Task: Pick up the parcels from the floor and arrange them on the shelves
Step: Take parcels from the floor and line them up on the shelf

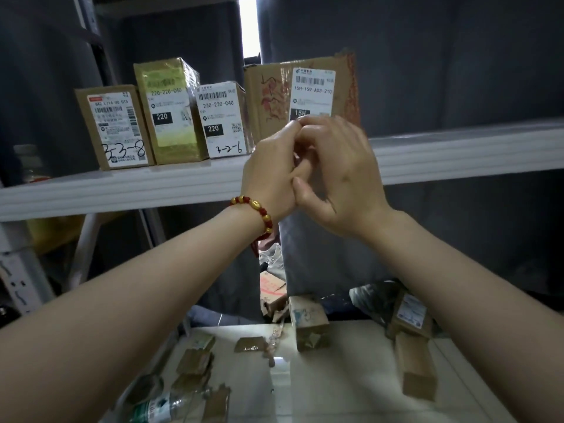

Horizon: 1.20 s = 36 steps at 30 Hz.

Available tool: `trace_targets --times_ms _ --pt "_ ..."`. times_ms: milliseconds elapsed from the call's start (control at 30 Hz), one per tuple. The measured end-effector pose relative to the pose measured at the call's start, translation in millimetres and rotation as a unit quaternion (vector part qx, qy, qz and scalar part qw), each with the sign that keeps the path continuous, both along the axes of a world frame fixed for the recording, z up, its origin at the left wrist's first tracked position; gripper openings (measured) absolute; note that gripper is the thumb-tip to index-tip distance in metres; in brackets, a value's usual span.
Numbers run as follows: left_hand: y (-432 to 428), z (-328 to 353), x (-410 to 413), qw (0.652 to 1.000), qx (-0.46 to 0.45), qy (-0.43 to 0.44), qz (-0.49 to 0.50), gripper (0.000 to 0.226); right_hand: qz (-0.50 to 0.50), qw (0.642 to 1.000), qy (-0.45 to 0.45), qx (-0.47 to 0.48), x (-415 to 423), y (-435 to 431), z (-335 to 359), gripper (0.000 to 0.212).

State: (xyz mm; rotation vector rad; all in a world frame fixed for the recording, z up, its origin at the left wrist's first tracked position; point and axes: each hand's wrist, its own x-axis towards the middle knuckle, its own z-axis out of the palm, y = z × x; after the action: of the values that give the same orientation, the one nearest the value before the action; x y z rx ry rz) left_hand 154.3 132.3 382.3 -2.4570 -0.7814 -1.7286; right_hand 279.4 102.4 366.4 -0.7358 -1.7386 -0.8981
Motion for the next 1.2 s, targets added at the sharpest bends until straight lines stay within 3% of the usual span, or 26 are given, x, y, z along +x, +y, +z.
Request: trace_targets --times_ms 167,333,533,733,833,967,1133,1200 --pt "-12.7 -54.0 3.6 0.997 -0.039 0.068 0.008 0.031 -0.036 0.997 -0.023 -0.058 14.8 -21.0 -52.3 0.052" --pt "-17.0 -118.1 21.1 0.990 -0.066 0.122 0.012 0.026 -0.071 0.988 -0.052 -0.126 40.2 -38.1 -110.9 0.050" --pt "-12.3 -194.4 48.8 0.951 -0.120 0.274 0.083 0.027 -0.153 0.958 -0.070 -0.231 96.5 -48.3 -189.9 0.048" --pt "-3.1 -240.9 76.5 0.903 -0.163 0.380 0.114 0.035 -0.260 0.901 0.004 -0.348 169.1 -51.2 -260.9 0.051" --pt "-10.8 -253.7 102.2 0.874 -0.143 0.452 0.111 0.039 -0.293 0.866 0.042 -0.402 190.0 -53.0 -286.4 0.061" --pt "-31.0 -255.4 142.5 0.830 -0.113 0.542 0.070 0.051 -0.306 0.820 0.029 -0.482 198.5 -51.9 -294.3 0.058" --pt "-20.6 -256.7 180.4 0.825 -0.135 0.544 0.070 0.052 -0.330 0.790 0.034 -0.516 204.8 -37.5 -305.6 0.055" --pt "-10.6 -266.9 189.6 0.822 -0.142 0.547 0.074 0.054 -0.358 0.760 0.062 -0.538 211.4 -34.7 -318.7 0.056"
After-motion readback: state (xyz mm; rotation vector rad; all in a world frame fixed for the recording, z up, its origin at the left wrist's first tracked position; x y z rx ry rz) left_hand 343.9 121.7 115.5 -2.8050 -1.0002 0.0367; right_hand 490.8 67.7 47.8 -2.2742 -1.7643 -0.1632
